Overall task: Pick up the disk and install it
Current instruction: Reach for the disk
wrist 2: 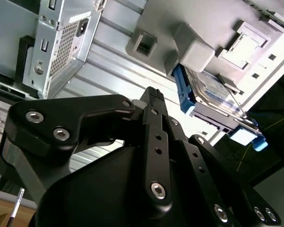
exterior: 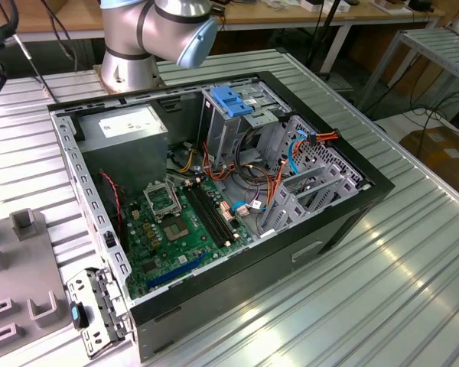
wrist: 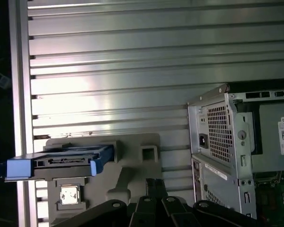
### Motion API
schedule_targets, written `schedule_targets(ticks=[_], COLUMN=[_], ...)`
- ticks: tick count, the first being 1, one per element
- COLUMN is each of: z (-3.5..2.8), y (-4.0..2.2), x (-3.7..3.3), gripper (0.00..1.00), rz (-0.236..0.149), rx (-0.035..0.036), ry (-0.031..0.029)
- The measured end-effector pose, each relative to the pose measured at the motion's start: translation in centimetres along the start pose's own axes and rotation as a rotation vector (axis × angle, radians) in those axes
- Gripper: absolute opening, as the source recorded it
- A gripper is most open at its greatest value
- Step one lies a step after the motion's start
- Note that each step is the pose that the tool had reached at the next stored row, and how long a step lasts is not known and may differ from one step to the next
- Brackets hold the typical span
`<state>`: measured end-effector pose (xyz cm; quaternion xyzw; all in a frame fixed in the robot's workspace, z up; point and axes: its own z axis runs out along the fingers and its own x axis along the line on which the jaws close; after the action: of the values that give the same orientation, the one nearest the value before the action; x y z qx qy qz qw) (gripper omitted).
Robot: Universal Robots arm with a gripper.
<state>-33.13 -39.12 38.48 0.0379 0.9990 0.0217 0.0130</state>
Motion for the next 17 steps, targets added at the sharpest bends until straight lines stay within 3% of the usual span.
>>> schedule_targets(ticks=[4, 13, 15, 16, 17], z=[-0.03, -0.08, -0.1, -0.11, -0.12], y=[0.24, 0.57, 0.5, 0.44, 0.4], x=[1.92, 5.16, 6.1, 7.03, 7.47], gripper=[0.11, 0.11, 0.11, 0.11, 0.11], rz=[0.0, 0.0, 0.0, 0.0, 0.0], rx=[-0.0002, -0.0029, -0.0041, -0.0051, -0.0055], ry=[-0.0001, 0.0, 0.0002, 0.0002, 0.0002])
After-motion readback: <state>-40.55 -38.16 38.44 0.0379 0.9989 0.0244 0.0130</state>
